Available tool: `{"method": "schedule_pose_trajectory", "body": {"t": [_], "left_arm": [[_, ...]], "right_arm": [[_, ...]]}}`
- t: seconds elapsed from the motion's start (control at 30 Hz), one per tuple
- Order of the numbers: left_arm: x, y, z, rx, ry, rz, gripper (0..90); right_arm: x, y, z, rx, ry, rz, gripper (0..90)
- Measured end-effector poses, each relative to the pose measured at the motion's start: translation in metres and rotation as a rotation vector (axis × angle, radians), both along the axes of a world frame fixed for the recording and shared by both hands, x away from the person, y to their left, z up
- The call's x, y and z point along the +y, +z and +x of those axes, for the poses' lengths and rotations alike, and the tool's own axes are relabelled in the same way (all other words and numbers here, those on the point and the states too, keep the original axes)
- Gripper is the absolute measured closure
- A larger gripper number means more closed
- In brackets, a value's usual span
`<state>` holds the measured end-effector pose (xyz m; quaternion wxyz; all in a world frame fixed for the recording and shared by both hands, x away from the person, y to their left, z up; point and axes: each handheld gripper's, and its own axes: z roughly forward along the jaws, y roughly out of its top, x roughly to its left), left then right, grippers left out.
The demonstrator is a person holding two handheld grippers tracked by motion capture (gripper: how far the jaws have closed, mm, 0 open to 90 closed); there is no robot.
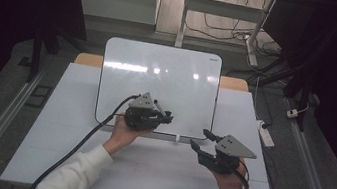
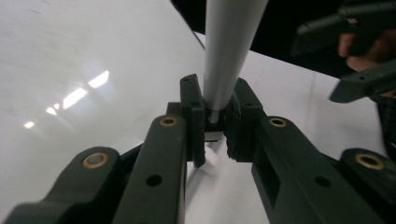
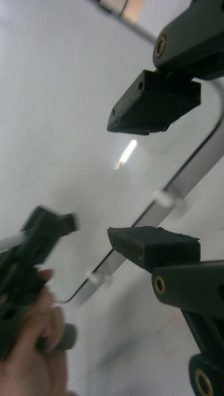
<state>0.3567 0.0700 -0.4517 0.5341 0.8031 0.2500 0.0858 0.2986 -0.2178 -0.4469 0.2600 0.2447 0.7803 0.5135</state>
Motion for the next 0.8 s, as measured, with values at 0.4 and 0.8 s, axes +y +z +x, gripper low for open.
{"method": "schedule_pose_trajectory", "body": {"t": [0.4, 0.8], "left_arm": [[-0.010, -0.012, -0.008, 0.087, -0.049, 0.037, 78.3], [-0.012, -0.014, -0.007, 0.116, -0.054, 0.042, 78.2]], "right_arm": [[0.065, 0.022, 0.010, -0.057, 0.076, 0.007, 49.8], [0.099, 0.022, 0.018, -0.038, 0.050, -0.098, 79.4]]}}
